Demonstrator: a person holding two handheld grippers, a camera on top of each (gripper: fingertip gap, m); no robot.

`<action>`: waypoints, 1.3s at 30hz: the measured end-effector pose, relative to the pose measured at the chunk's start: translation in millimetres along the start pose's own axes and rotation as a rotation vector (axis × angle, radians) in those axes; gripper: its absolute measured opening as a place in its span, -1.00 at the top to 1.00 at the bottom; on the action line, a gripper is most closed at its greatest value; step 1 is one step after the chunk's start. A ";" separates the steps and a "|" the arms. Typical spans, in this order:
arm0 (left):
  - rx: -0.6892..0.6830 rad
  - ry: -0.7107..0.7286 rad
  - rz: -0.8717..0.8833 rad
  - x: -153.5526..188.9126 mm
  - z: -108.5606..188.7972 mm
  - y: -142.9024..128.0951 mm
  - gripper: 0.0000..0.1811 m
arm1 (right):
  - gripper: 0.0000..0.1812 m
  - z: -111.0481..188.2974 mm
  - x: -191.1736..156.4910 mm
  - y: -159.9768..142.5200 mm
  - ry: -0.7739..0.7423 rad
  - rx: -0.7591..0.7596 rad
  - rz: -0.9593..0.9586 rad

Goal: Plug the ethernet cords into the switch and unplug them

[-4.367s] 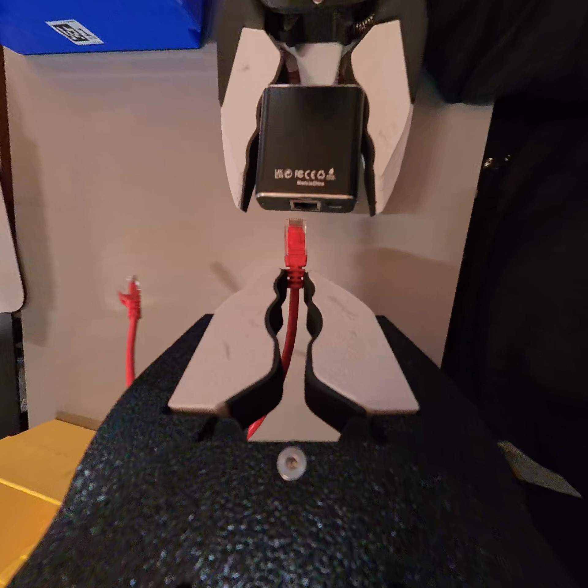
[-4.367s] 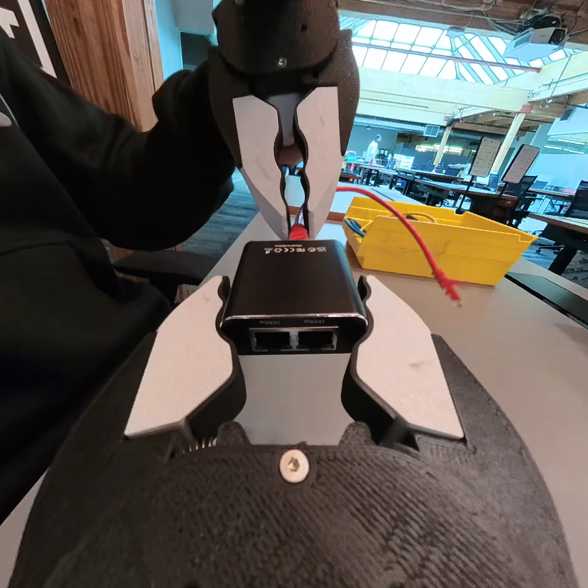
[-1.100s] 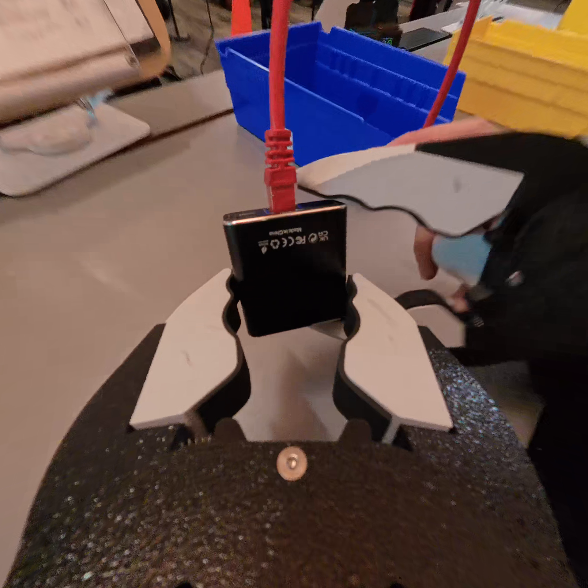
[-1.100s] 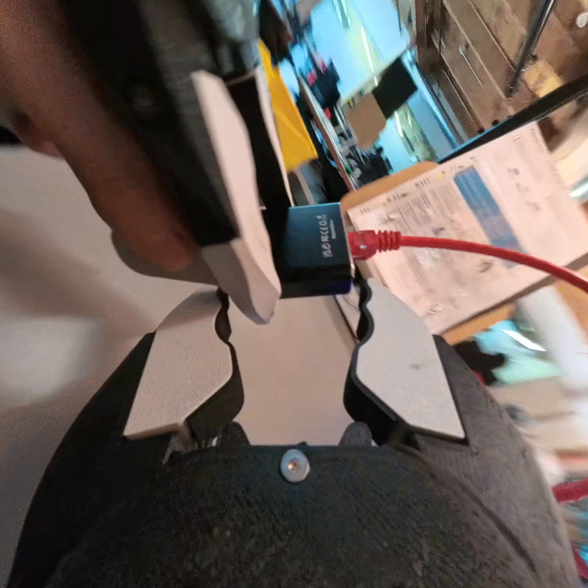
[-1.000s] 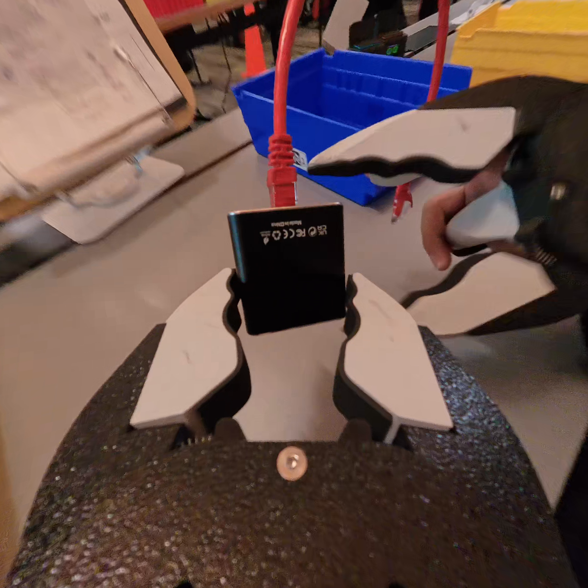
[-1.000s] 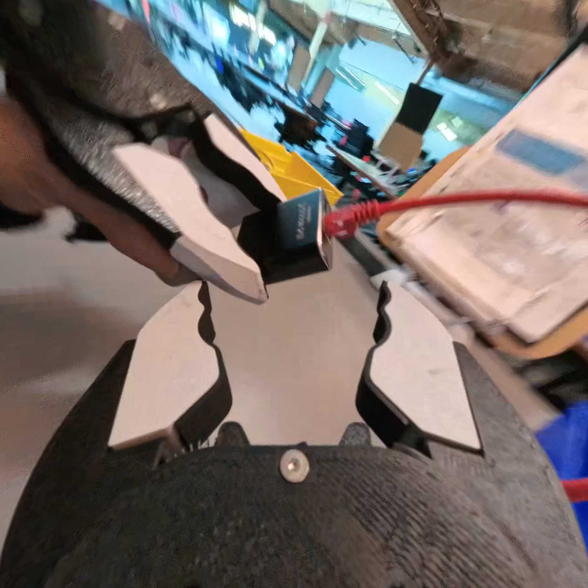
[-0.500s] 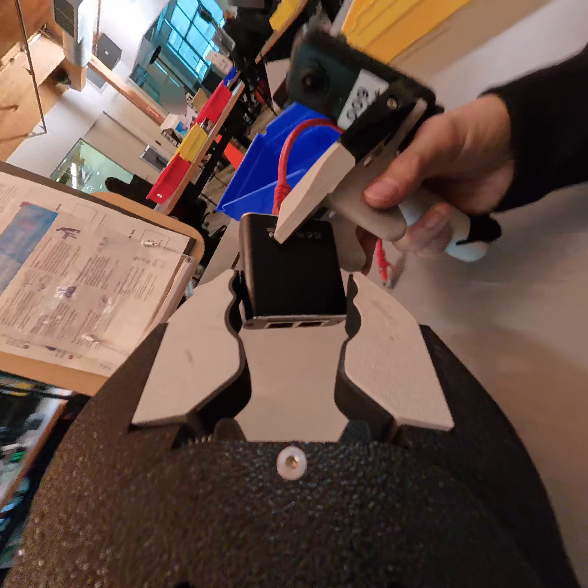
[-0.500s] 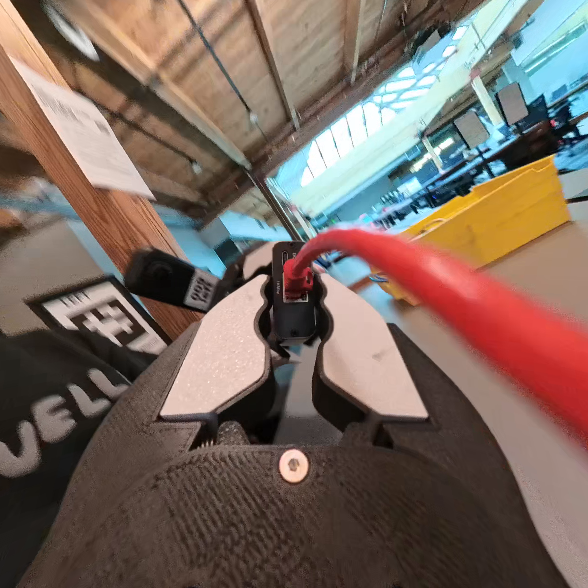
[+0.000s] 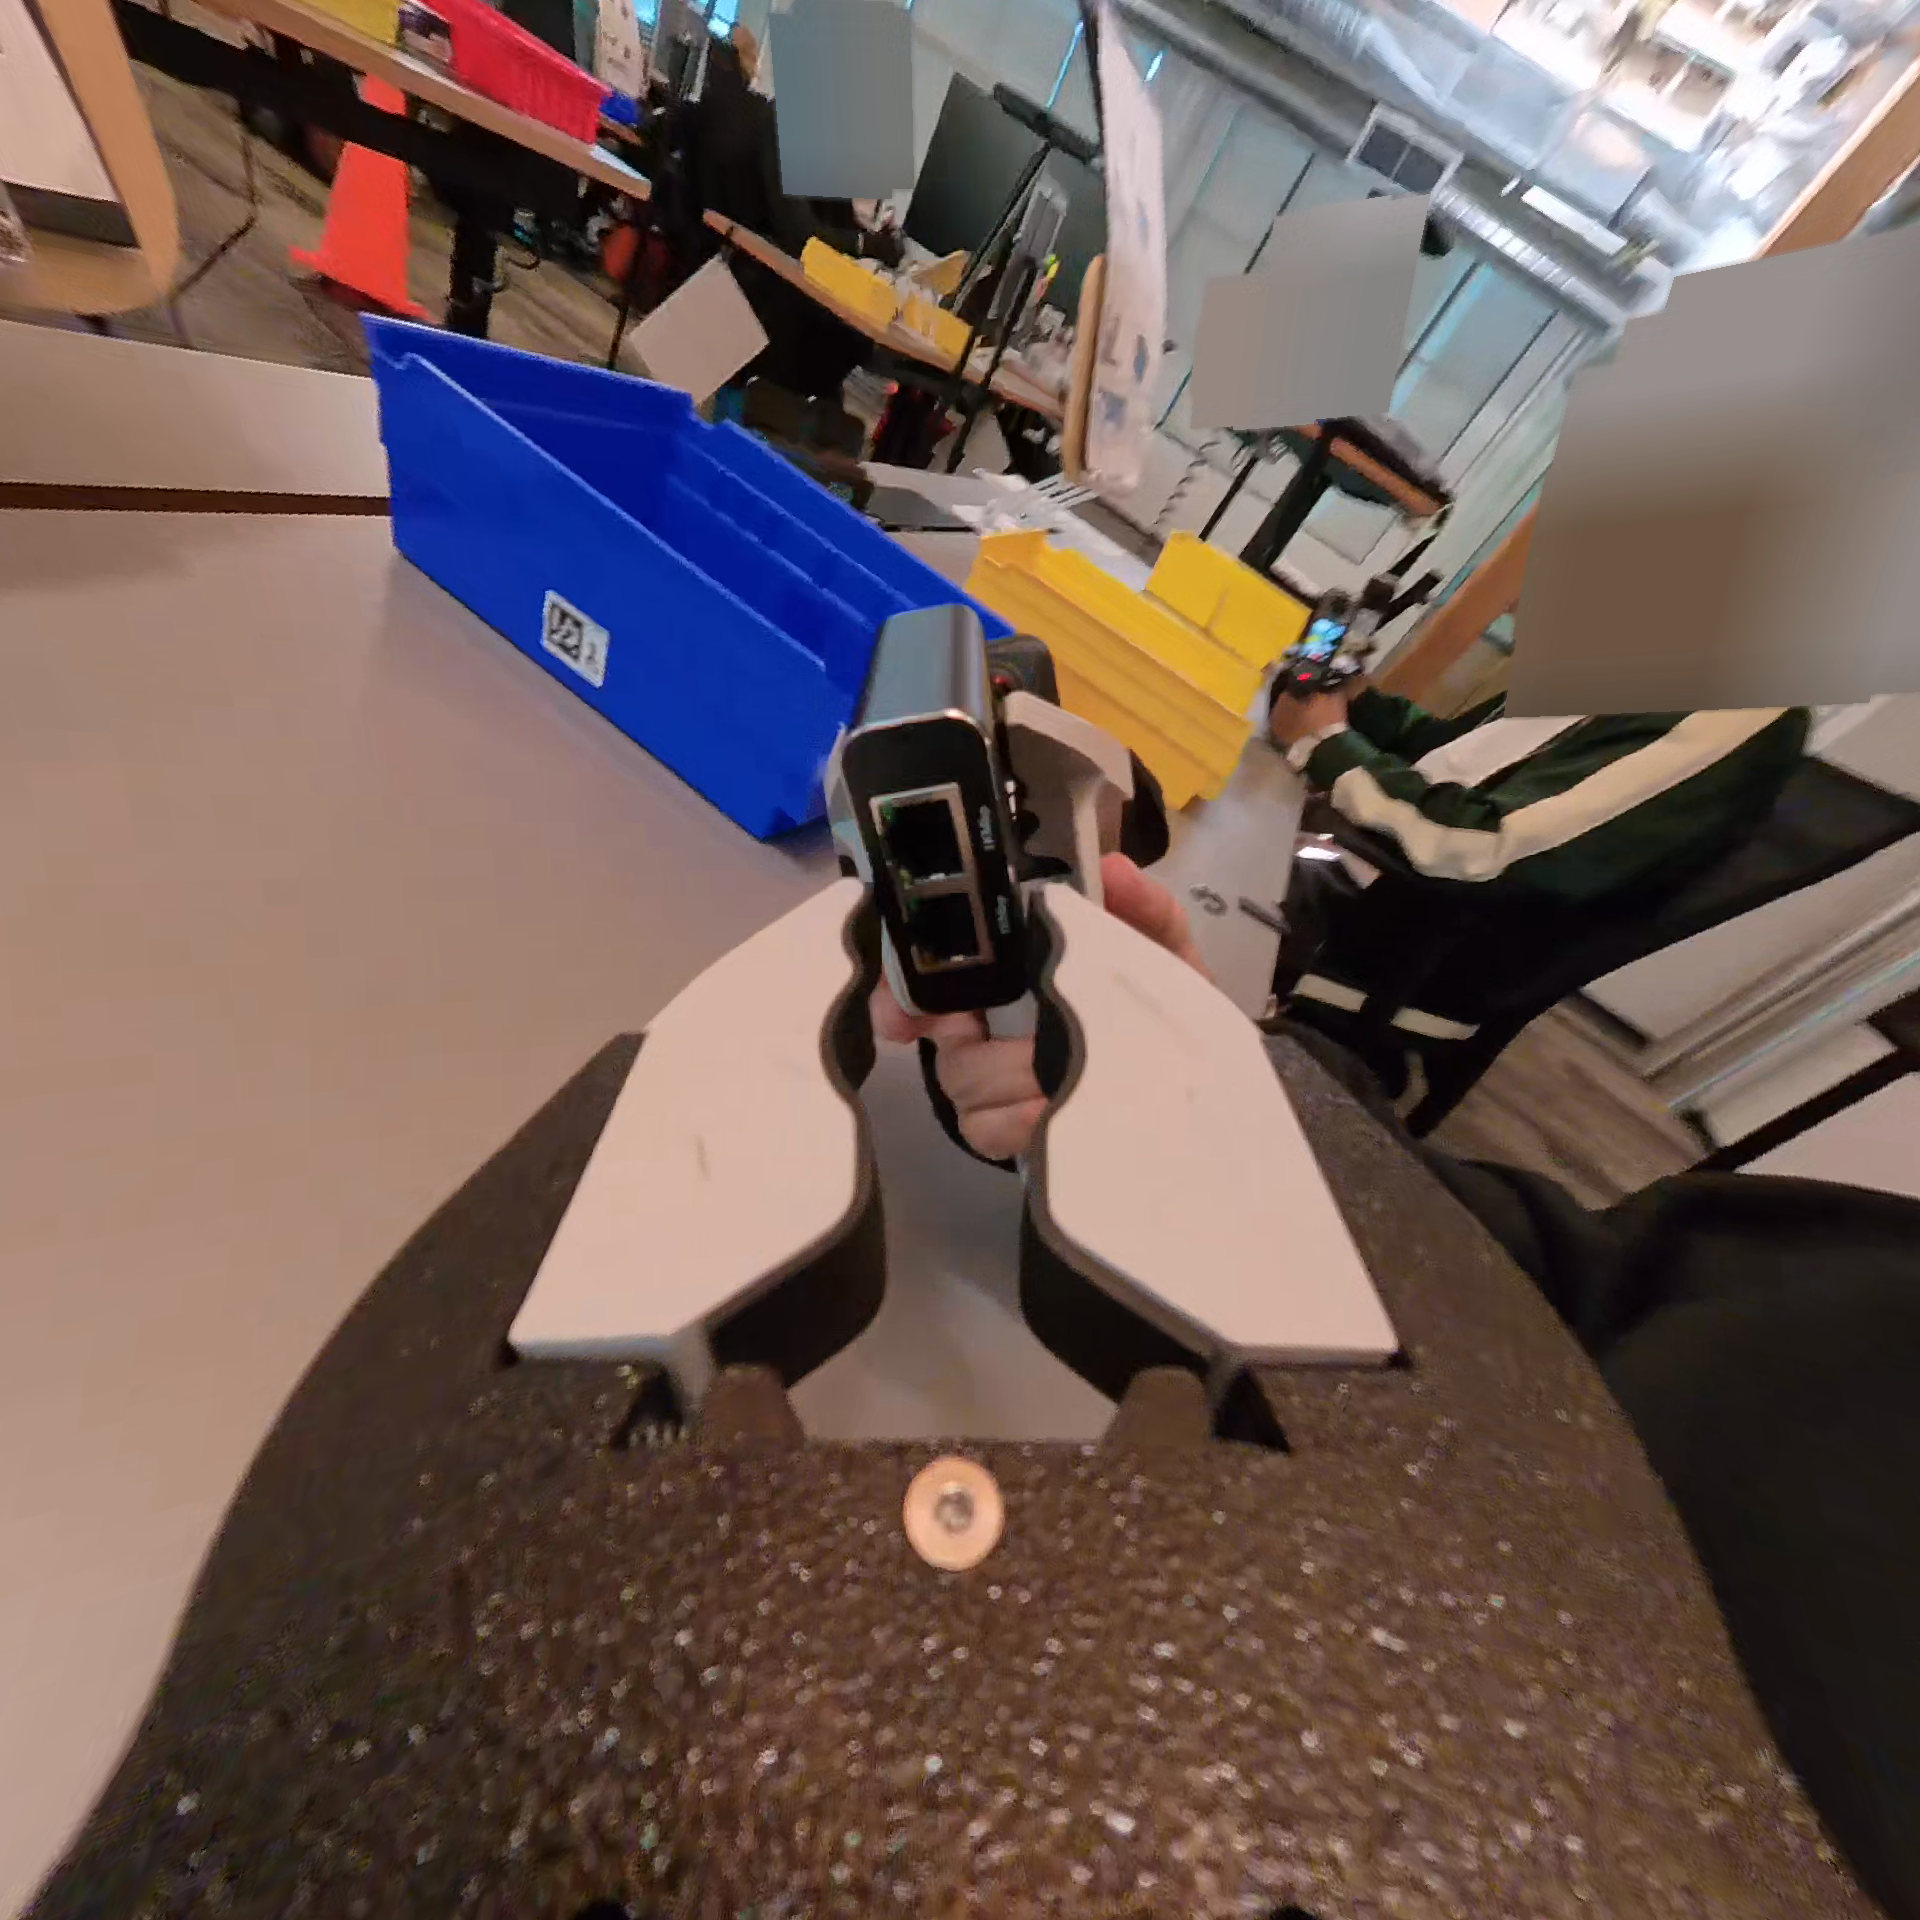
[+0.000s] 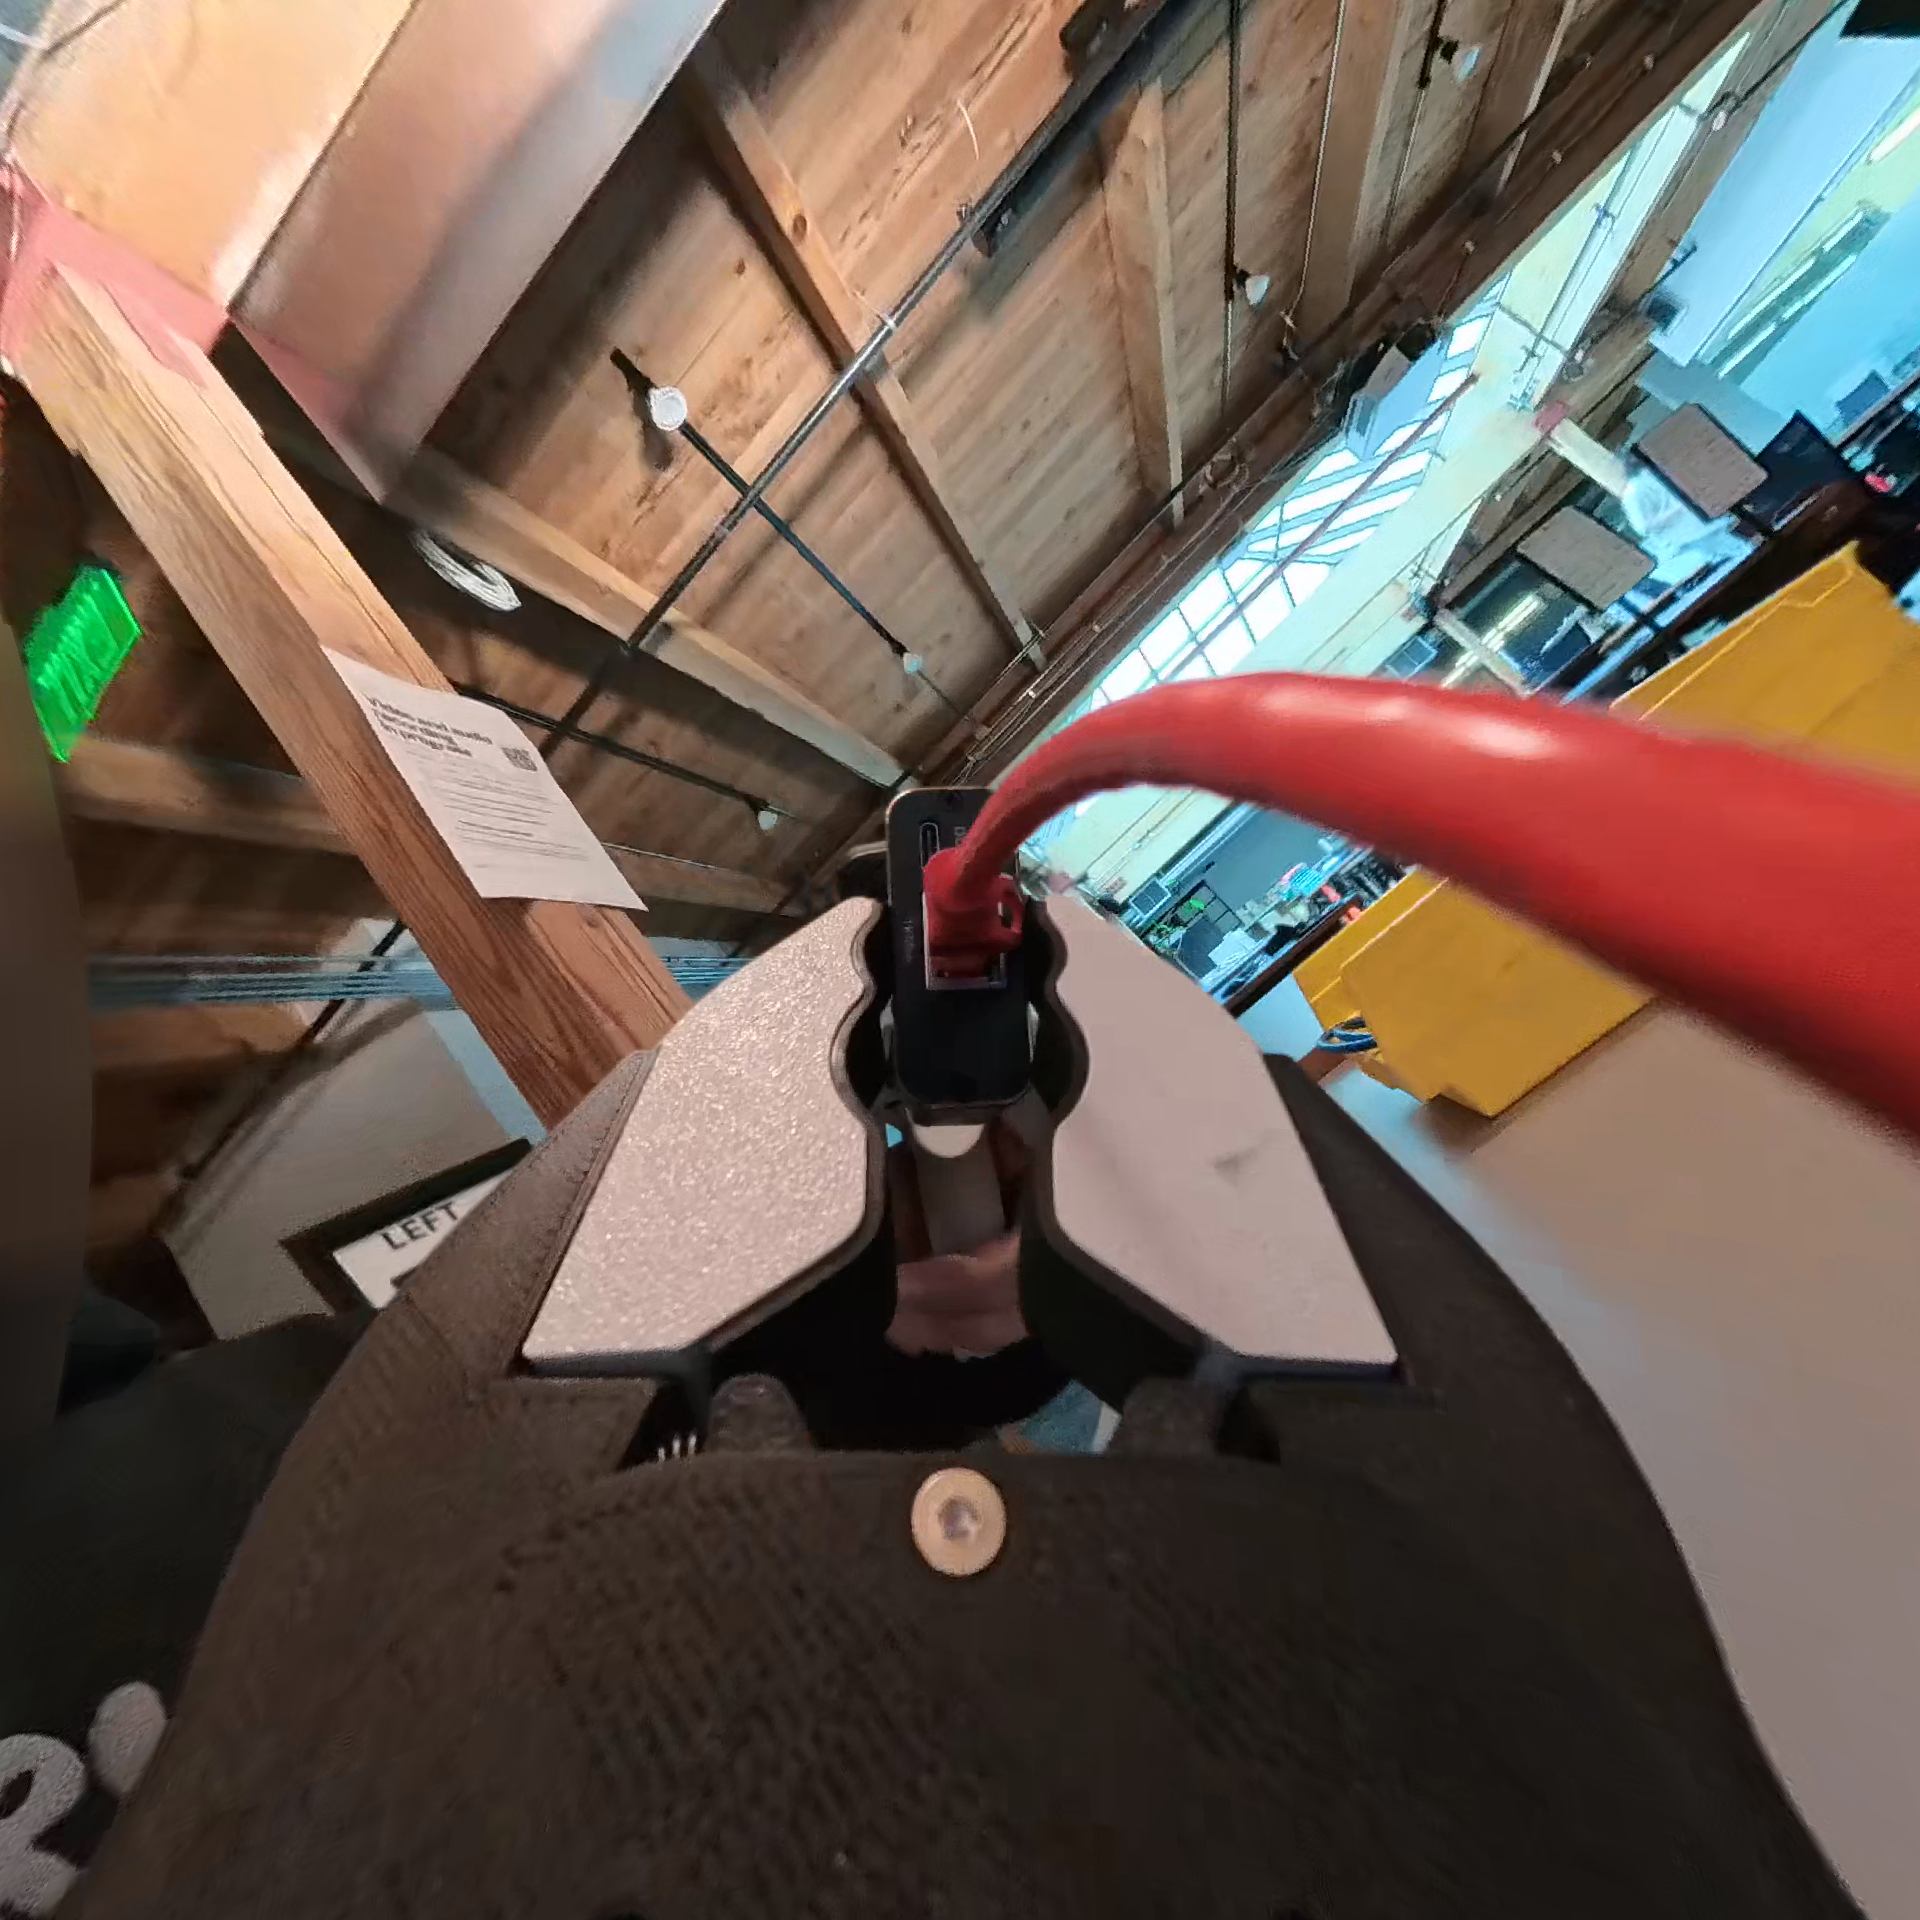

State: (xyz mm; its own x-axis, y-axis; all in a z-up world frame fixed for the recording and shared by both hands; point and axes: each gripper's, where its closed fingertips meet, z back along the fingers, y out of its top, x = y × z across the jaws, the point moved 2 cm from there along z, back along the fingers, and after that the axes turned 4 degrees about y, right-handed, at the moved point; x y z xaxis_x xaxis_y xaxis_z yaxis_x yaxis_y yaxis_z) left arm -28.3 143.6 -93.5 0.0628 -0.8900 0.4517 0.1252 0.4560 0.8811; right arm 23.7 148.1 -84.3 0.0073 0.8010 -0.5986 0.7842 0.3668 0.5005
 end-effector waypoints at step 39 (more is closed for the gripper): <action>-0.112 -0.485 0.673 -17.1 -2.0 -25.2 0.75 | 0.22 25.1 8.4 -32.7 -0.171 -0.702 1.254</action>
State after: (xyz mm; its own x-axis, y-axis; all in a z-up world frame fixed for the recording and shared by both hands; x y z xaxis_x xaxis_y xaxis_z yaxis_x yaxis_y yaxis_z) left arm -30.5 147.4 -123.7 -0.2701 -0.3173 0.9091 0.3125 0.8641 0.3945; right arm 13.7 131.0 -121.3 0.5601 0.7169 0.4151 -0.2535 -0.3287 0.9098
